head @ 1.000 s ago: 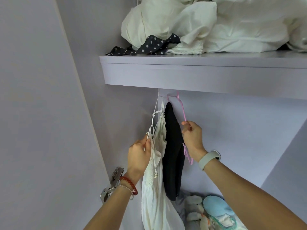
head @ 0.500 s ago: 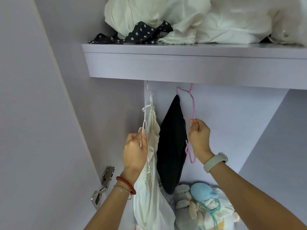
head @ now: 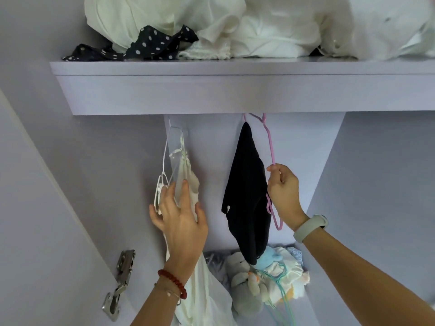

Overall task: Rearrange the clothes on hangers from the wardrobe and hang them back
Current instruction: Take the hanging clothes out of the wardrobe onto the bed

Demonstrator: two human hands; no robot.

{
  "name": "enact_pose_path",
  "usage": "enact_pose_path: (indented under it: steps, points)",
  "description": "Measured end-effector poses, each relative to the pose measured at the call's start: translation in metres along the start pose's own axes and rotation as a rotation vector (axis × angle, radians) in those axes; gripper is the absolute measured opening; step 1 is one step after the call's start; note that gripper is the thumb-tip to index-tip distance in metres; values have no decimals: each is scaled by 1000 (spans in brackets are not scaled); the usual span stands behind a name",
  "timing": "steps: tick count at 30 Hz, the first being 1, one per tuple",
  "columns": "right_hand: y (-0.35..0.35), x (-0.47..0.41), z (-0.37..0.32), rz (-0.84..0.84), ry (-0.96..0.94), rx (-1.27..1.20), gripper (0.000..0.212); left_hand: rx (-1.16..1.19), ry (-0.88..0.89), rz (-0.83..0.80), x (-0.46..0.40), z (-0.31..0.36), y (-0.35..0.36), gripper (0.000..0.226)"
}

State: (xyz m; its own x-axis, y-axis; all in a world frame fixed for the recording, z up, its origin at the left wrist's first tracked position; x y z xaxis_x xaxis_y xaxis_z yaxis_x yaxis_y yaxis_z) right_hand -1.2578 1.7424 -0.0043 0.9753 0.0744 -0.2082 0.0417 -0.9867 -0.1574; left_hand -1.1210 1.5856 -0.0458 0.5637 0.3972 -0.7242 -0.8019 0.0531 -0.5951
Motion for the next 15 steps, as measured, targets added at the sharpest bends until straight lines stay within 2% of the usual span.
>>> enact_pose_path:
  steps: [3, 6, 9, 12, 15]
  points:
    - [-25, 24, 19, 16, 2, 102, 16, -21, 65, -36, 4, 11, 2, 50]
    - [-57, 48, 39, 14, 32, 168, 13, 161, 133, -98, 9, 32, 10, 51]
    - [-98, 73, 63, -18, 58, 278, 24, 336, 176, -199, 14, 53, 25, 54]
    - [-150, 102, 88, -1, 73, 388, 36, 415, 235, -344, 24, 86, 45, 56]
    - [-209, 136, 106, 38, 112, 497, 39, 403, 385, -526, 50, 129, 68, 54]
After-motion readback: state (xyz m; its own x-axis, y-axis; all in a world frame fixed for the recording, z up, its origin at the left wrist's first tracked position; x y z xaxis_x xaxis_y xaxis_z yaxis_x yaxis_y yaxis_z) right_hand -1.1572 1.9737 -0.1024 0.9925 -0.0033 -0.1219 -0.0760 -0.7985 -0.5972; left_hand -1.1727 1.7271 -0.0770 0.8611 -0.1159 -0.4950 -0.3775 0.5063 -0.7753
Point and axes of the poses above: each hand's wrist, its own x-axis away from the middle knuckle, its own y-axis out of the palm, z = x × y, the point moved 2 cm from there along -x, towards the middle knuckle, and after that the axes turned 11 degrees about y, right-handed, at the moved point
